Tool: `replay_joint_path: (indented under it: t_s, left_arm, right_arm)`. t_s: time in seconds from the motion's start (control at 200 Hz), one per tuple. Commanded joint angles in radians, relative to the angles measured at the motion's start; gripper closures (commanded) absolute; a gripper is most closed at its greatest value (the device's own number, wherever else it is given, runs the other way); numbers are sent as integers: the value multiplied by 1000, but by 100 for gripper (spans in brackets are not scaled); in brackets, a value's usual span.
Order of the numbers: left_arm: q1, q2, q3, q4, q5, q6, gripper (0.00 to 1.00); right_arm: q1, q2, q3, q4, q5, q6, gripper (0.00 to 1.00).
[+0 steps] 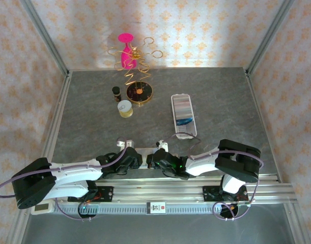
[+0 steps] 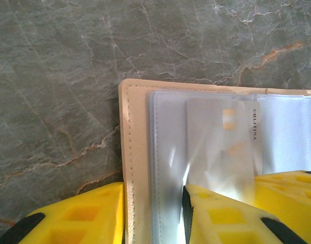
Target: Put the credit cards into the card holder
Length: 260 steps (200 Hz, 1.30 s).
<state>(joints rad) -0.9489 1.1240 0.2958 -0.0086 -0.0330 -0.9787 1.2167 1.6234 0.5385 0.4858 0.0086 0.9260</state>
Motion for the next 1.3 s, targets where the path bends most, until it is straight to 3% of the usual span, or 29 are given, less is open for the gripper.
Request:
replay_joint_path:
  t_s: [0.0,0.32,0.926,1.211,1.296]
  left_arm:
    - [-4,-2,-34,-19,48,-13,65]
    - [-4,-29,-50,-3,39,-25,63]
    - [-4,-73,-131,153,106,-62,62]
    - [-4,-30,-109,73,56,-50,65]
    - [-4,-24,-105,50,40,-46,68]
  right_arm:
    - [6,-62,5,-86,78,-24,100]
    - [0,-70,34,-264,147,-25,100]
    - [-2,31,105,-161,22,-84,100]
    - [-1,-62,103,-293,93,-95,100]
    - [0,-109,89,-350,119,-86,94]
